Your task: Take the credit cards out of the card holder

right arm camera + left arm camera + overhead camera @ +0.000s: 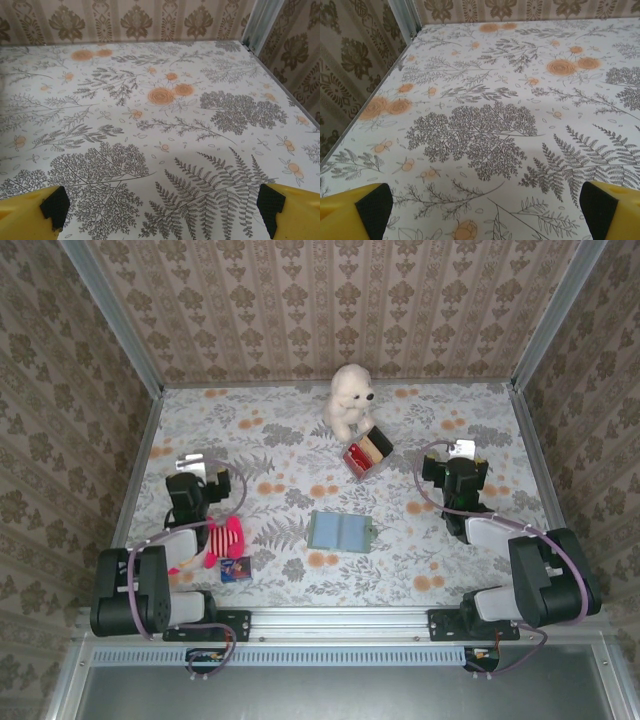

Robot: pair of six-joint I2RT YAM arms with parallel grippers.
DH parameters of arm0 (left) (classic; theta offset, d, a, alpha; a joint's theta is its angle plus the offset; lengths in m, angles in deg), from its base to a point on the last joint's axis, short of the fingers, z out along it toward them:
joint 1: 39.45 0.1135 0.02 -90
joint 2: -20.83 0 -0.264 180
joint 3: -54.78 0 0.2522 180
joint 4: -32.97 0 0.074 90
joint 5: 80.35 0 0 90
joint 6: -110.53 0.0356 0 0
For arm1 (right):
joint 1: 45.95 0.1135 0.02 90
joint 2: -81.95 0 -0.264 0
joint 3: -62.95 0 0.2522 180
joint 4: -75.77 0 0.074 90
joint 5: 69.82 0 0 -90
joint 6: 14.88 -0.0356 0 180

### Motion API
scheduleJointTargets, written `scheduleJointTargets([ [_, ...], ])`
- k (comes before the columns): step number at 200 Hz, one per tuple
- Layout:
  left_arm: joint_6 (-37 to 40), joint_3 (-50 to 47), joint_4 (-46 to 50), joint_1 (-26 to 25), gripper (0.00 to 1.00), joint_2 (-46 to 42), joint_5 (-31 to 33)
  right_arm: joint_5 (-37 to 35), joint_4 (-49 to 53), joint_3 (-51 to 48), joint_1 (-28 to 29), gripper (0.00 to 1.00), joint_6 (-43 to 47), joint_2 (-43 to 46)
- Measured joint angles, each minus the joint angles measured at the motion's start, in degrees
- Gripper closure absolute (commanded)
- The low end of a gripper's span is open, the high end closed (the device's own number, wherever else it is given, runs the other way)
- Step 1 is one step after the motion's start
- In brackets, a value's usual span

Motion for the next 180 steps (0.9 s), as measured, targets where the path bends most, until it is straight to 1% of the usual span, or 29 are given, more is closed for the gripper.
scheduleJointTargets([
  [18, 0.0, 0.1, -2.3, 1.4, 0.00, 2.1, -2.0, 0.8, -3.9, 0.0, -0.9, 0.00, 0.5, -3.2],
  [38, 0.0, 0.2, -5.3, 2.0, 0.00, 5.8, -4.0, 2.0, -4.7, -0.1, -1.4, 0.00, 0.9, -6.4],
  [73, 0.0, 0.8, -8.1, 1.9, 0.00, 11.0, -6.7, 4.5, -5.9, -0.1, -2.5, 0.00, 0.9, -6.9],
  [86, 0.5, 1.4, -8.8, 1.4, 0.00, 12.7, -6.7, 5.6, -7.5, -0.5, -3.3, 0.00, 0.7, -7.0],
  [109, 1.7, 2.3, -8.8, -0.5, 0.00, 13.1, -6.4, 6.8, -12.6, -2.8, -4.2, 0.00, 0.7, -8.5],
  [128, 2.2, 2.9, -8.8, -1.4, 0.00, 13.1, -6.0, 7.3, -13.4, -4.1, -4.2, 0.00, 0.5, -9.0],
  [180, 2.4, 3.1, -8.8, -1.4, 0.00, 13.1, -4.6, 7.6, -14.0, -4.0, -4.4, 0.00, 0.2, -9.2],
])
